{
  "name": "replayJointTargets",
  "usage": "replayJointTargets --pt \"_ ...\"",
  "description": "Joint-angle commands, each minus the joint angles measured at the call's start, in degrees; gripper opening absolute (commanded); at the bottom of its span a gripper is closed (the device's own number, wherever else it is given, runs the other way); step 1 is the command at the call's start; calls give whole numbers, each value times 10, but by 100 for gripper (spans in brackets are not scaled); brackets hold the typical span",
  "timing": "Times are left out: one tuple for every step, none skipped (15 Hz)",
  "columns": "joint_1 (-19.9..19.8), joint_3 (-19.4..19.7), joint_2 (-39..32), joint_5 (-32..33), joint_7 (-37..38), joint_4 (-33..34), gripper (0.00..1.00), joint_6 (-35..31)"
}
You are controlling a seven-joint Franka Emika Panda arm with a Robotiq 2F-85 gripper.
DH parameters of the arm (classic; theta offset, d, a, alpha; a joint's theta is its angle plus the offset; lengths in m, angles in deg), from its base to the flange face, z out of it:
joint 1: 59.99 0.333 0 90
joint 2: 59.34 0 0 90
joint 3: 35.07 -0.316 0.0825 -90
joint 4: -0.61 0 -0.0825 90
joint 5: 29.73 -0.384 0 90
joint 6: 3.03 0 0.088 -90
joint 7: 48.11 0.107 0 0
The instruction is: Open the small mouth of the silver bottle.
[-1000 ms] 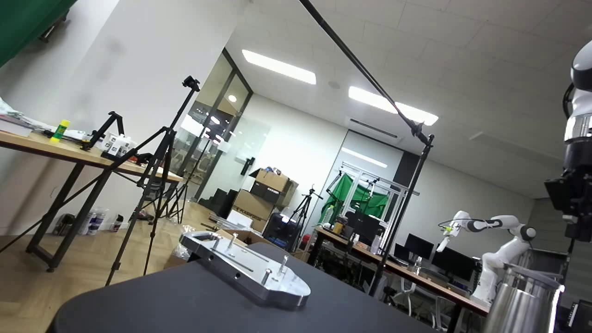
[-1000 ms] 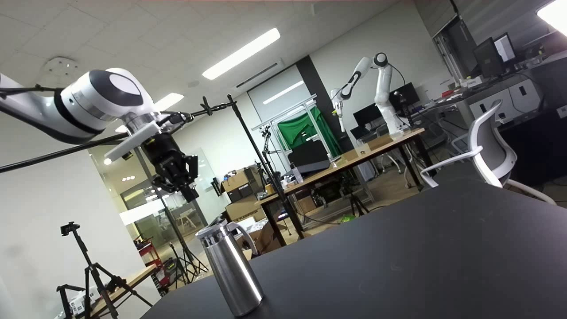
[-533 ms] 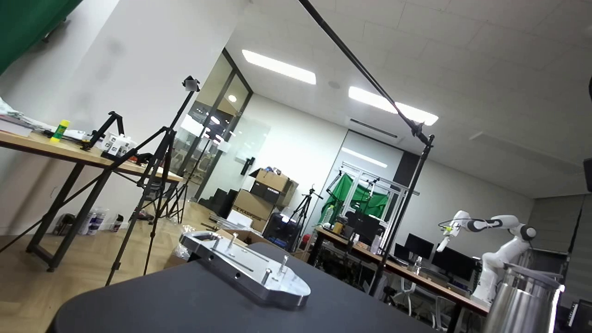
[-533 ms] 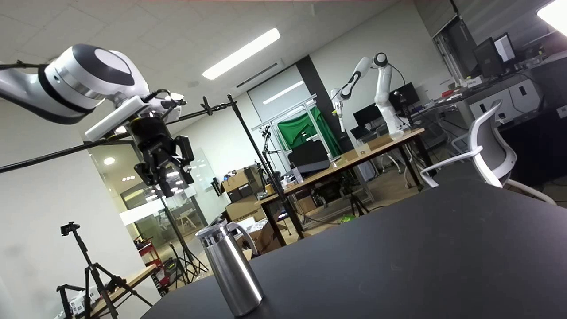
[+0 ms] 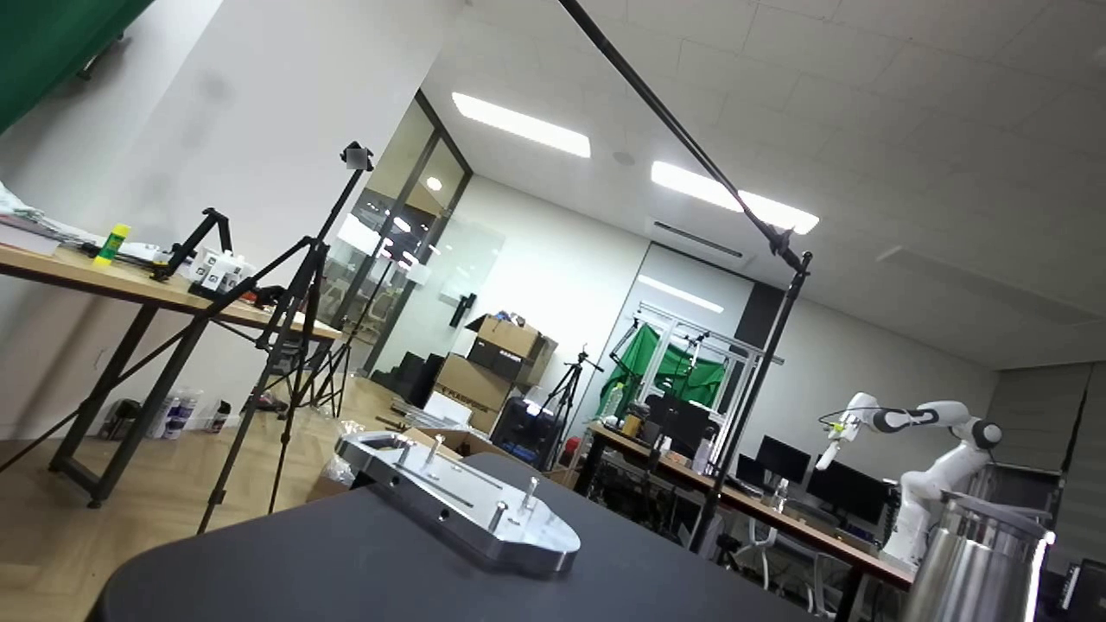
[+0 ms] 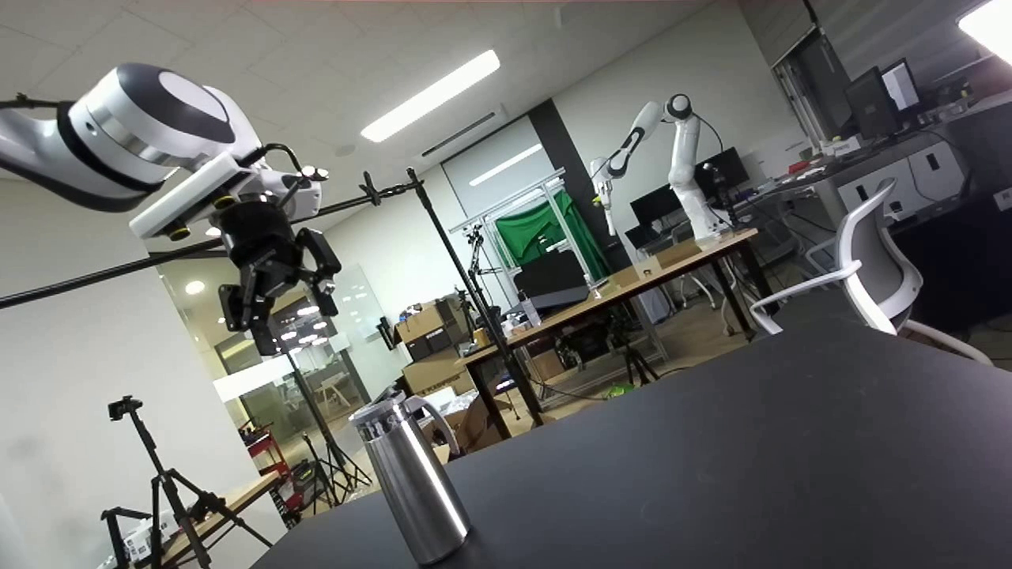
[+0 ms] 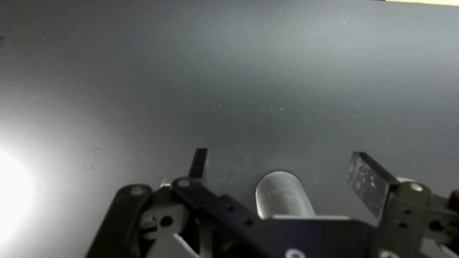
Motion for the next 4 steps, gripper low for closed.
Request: replayJointTargets --pt "1 0 -1 -1 0 -3 100 6" --pt "1 0 -3 -1 0 -5 100 7" --pt "1 -1 -3 -1 0 -6 100 7" --pt "1 -1 -4 -1 0 -6 100 7"
